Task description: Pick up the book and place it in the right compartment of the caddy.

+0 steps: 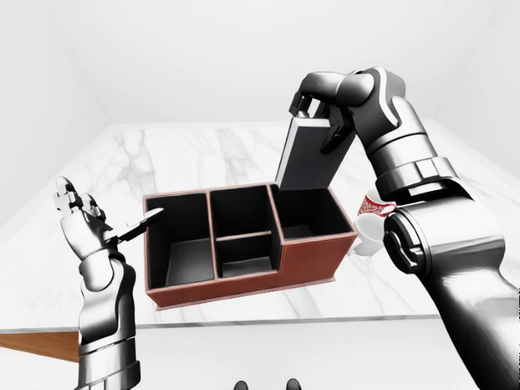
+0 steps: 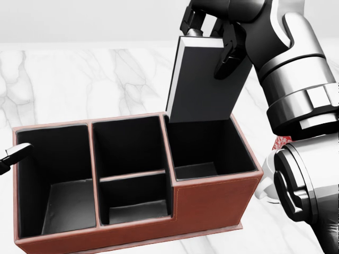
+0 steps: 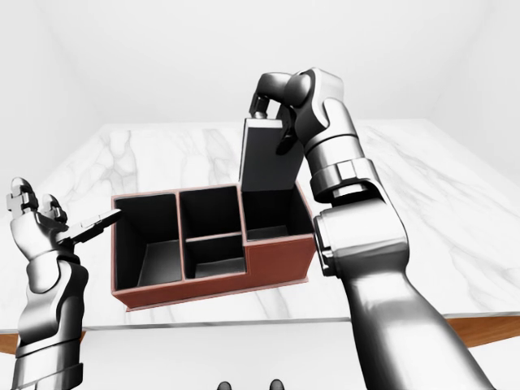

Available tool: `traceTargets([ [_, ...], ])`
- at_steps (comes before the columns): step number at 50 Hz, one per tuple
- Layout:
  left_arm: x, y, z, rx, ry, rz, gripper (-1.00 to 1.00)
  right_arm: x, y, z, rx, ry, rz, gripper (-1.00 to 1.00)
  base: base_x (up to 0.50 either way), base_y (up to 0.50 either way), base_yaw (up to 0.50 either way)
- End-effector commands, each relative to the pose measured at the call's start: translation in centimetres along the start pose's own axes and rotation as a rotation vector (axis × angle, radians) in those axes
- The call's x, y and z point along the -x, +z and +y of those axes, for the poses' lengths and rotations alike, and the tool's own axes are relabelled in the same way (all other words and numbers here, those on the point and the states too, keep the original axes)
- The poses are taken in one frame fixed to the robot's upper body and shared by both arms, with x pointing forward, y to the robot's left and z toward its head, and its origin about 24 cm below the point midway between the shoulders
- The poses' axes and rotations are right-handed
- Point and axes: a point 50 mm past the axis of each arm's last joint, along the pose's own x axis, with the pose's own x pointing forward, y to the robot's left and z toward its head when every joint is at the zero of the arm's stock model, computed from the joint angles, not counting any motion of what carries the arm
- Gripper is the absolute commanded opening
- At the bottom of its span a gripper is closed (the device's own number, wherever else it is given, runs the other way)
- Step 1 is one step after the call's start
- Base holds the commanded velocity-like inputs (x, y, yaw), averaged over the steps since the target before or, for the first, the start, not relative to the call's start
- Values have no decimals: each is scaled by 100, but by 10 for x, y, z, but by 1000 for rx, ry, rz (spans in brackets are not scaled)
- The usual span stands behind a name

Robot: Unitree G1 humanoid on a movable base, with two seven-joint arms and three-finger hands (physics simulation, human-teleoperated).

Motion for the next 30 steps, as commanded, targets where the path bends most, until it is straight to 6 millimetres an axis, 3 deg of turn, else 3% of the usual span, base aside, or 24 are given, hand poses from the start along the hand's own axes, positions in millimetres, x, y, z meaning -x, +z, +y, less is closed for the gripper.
traceTargets([
  [1,5,-7,-5,-19,-22,21,100,-8,-11,17,19,51,55,-100,0,0,0],
  [30,4,-5,-6,-15,-22,14,100,-16,-19,40,50,99,88,-100,0,0,0],
])
